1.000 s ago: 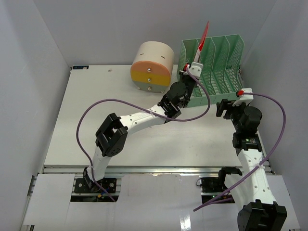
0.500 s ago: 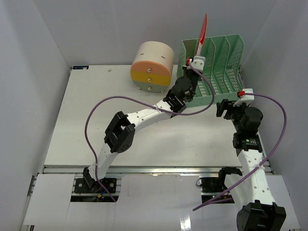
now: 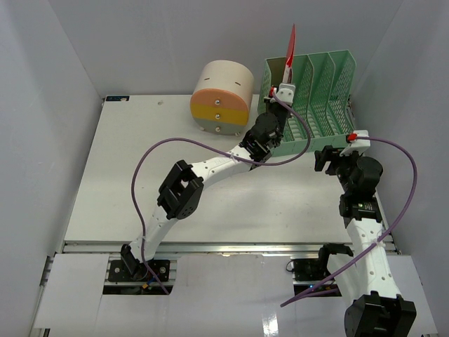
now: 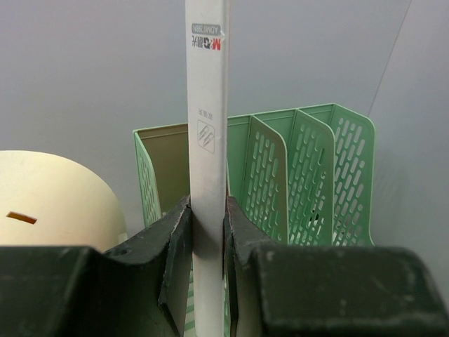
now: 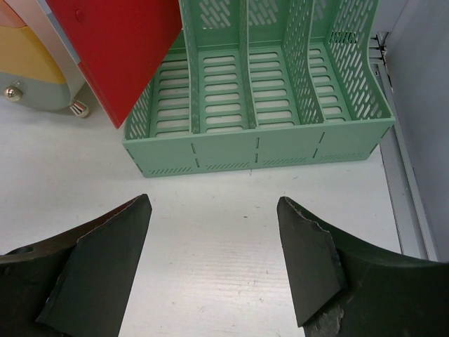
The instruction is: Organize the desk
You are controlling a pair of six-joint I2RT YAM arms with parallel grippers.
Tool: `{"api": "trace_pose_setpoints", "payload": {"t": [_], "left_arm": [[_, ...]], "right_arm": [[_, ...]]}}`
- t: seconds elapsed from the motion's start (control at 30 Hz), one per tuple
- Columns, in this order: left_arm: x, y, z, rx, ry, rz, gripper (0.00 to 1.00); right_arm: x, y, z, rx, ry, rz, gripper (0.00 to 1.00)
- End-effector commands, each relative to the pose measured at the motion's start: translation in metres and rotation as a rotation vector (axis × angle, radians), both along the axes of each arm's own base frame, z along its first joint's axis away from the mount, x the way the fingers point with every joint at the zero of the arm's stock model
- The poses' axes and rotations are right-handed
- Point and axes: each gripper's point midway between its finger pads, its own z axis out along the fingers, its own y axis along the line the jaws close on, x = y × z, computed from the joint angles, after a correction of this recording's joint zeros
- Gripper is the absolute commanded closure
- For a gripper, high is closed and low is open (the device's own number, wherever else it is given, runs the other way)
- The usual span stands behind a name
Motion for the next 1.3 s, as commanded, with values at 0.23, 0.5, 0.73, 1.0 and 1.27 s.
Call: {"api": "trace_pose_setpoints", "payload": {"t": [0.23,0.5,0.73,1.0,1.27], "left_arm": [[0.002,0.011,0.045,-0.172,-0.09,0.003,1.0],[0.005,0.009,0.031,-0.169,-0.085,0.01,1.0],[0.006,0.01,0.016,-0.145,-0.085,0.016,1.0],[0.002,0.013,0.002,-0.108,-0.08,0.0,1.0],[-0.003,0.009,0.008,-0.024,-0.13,-0.037,1.0]], "right_arm": [[0.002,-0.001,0.013,0.011,-0.06,0.002,0.21],[0.002,-0.001,0.013,0.015,-0.059,0.006,0.21],[0.002,0.0,0.012,0.017,-0.059,0.012,0.21],[0.002,0.0,0.012,0.018,-0.06,0.016,0.21],[0.002,0.001,0.011,0.018,-0.057,0.018,0.21]]}}
